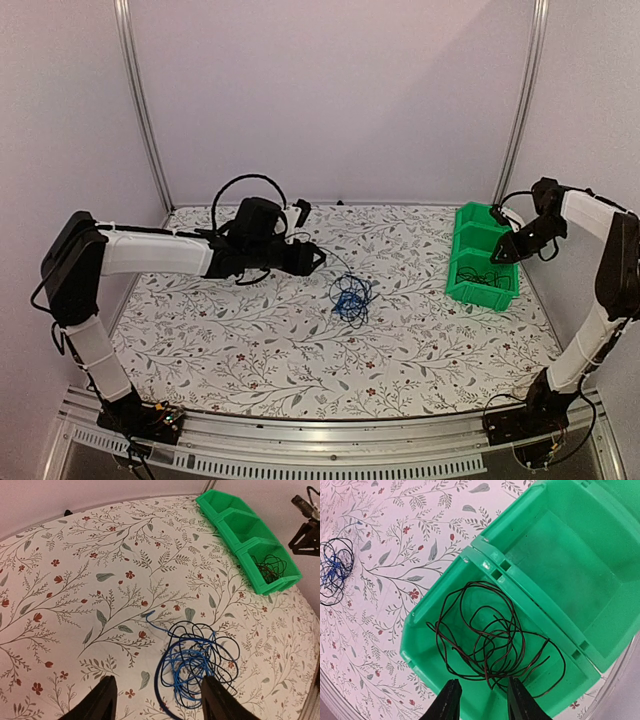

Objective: Untangle the cables

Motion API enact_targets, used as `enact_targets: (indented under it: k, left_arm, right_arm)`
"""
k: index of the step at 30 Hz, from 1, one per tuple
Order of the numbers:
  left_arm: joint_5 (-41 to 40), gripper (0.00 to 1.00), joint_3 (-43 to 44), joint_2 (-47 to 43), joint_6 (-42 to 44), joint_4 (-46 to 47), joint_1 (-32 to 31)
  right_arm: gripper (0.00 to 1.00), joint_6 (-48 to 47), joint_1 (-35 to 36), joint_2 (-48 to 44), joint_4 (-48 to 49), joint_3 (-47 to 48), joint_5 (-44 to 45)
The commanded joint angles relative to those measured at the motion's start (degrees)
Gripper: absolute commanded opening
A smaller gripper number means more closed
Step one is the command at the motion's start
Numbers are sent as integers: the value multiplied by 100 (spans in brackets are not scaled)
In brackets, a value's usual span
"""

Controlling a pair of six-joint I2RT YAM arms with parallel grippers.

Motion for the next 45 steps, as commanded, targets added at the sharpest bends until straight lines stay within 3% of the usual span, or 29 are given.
enact_targets:
  k: [1,5,8,14,20,26,34,39,42,45]
  left_arm:
    - [148,60,108,-219,-164,-49,180]
    - [318,58,66,-203,-298,16,253]
    - [391,55,99,-192,-262,85,251]
    - [574,48,221,-151,-236,160,254]
    - [629,47,249,-189,-134,281,252]
    - [660,44,361,-182,-169,388,247]
    - [669,42,431,-183,-302,499,186]
    - [634,42,318,-274,-332,555,130]
    - [614,41,285,-302,-343,590,119]
    - [619,41,275,-301,-345,636,122]
  right_arm:
    - [40,-323,40,-427,-974,625,43]
    - [43,-565,186,-371,-1142,1071,-269]
    - [49,-563,555,-412,-873,1326,-983]
    - [53,-409,2415,69,-91,1857,-1729]
    - [54,360,3416,1455,259,2864,-2307]
    - [56,515,3782,2644,371,3541,-2725]
    - [57,764,3955,3485,466,3930,-3148]
    - [48,802,4088,3732,426,4114,-3497]
    - [30,785,4114,3726,393,4136,-3649]
    - [31,761,4112,3599,299,4095,-3649]
